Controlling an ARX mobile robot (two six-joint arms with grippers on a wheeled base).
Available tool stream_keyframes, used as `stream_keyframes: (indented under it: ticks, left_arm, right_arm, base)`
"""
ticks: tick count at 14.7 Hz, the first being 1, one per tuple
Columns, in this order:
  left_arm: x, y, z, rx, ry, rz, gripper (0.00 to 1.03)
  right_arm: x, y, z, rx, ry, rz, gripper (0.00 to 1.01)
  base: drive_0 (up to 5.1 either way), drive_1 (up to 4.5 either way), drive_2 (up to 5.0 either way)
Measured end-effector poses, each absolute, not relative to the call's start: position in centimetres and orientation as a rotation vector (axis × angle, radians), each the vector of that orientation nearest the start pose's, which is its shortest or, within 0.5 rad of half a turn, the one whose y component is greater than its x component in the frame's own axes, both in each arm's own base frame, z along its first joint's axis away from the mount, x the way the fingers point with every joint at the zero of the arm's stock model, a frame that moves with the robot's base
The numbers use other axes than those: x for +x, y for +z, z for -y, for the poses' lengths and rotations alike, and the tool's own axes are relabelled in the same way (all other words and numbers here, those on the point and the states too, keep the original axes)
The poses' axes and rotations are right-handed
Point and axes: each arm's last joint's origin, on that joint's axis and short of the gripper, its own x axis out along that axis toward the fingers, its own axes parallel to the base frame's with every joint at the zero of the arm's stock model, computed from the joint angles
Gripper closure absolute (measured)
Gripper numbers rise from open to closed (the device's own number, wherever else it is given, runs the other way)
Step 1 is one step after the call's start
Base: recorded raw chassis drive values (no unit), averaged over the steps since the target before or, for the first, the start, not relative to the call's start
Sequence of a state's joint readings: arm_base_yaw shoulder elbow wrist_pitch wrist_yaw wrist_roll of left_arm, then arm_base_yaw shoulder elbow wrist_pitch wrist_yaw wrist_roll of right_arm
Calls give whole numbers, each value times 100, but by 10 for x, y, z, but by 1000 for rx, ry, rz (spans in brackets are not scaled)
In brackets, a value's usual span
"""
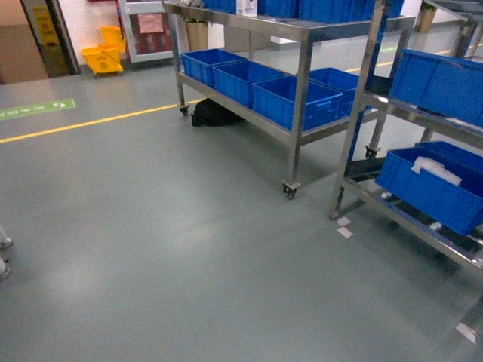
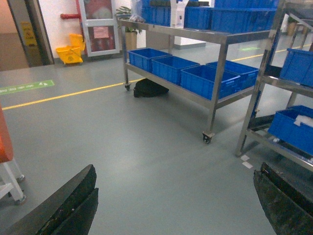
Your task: Pick red block from blue box to shelf
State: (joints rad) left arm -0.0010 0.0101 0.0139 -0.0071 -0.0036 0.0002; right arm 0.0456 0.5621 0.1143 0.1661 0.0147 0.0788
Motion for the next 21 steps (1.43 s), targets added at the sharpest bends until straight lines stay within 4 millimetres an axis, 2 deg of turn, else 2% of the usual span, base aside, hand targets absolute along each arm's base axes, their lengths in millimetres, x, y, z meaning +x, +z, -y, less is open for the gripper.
stream_keyframes:
  ticks: [4,21]
  left_arm:
    - [97,167,0,0,0,-1,5]
    - [97,167,0,0,-1,-1,5]
  right_arm:
    - [136,165,-6,70,22,-282,74]
    - [136,165,-6,69,15,-282,74]
  base:
    - [239,-617,-122]
    - [-152,-152,-152]
